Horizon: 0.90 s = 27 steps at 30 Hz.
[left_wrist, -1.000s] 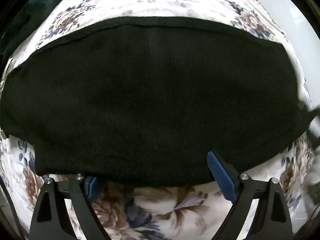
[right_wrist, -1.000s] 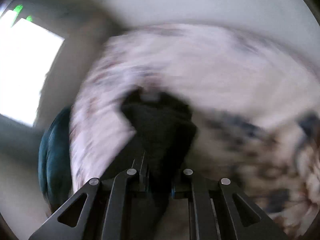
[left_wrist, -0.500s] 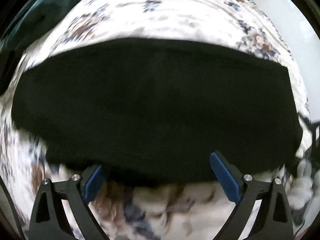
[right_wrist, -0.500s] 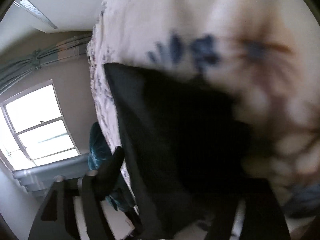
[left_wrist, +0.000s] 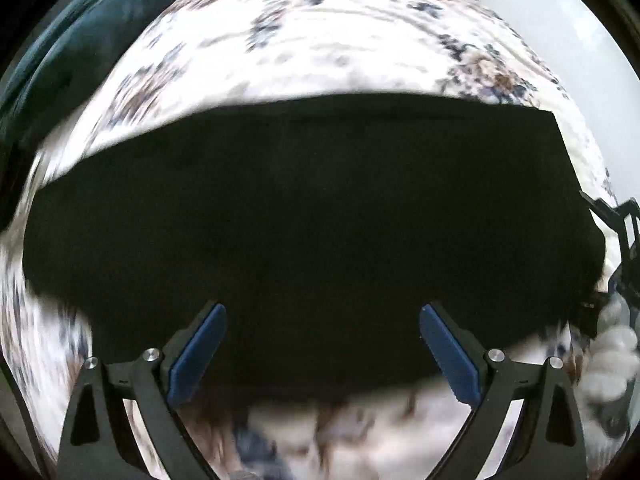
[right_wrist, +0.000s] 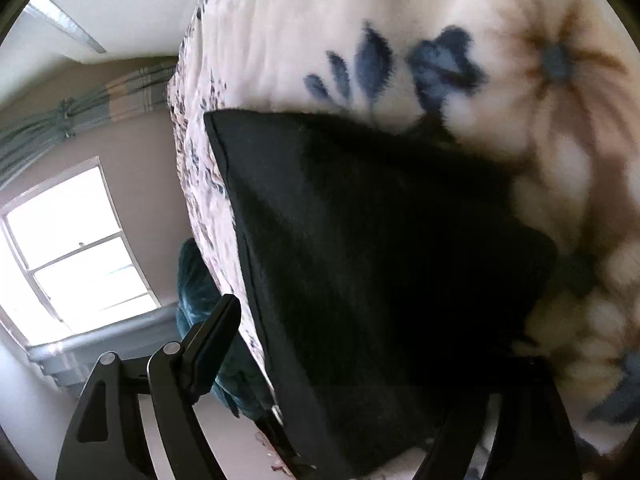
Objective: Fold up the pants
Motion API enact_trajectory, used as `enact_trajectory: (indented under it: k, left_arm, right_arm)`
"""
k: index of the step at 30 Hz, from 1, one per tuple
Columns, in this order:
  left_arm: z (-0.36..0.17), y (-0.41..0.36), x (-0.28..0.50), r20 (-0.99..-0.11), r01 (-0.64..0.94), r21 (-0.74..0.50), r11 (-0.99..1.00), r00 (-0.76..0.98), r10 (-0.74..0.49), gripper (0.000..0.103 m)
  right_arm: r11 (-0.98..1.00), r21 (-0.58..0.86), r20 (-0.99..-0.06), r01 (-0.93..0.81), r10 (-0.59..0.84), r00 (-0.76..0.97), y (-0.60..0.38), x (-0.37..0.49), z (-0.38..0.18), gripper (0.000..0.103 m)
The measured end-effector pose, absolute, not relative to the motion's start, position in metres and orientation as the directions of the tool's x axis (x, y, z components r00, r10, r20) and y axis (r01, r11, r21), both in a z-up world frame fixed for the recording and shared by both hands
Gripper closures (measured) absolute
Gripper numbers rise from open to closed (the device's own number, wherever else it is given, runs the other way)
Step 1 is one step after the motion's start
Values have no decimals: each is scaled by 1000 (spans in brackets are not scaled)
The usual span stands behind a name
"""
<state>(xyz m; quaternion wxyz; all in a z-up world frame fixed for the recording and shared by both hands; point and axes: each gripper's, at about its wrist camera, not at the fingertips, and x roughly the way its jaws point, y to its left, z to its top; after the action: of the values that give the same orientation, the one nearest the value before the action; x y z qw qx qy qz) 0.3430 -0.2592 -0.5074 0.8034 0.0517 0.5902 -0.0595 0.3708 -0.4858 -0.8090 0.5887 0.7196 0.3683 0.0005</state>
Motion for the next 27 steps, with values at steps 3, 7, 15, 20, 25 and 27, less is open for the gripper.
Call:
enact_trajectory:
  k: [3,7,15,20,25,27]
  left_arm:
    - [-518,-264,370,-959,190,6,982,279,-48,4]
    - [-515,-263,381,-946,217,63,974,325,-11,4]
    - [-506,-233,380,-919,199,114,973,393,27,4]
    - [-495,-175,380,-924,92,58,994,383,18,4]
    - [-479,-88,376,-918,-61,16,998,395,39,4]
    - [-475,-60,373,-916,-94,20,995,398,56,4]
  right_arm:
    - [-38,857,-423,515,520,742,-484,380,-821,17]
    - [35,832,-488,553,520,701,-483,395,-813,23]
    - [176,842,-533,510,425,732,-467,385,-759,91]
    - [356,828,-551,432,378,744,-431,401,-694,91]
    - [567,767,-570,300,388,724,-352,429,-630,91]
    - [675,706,-600,215,408,689,-296,440,-613,91]
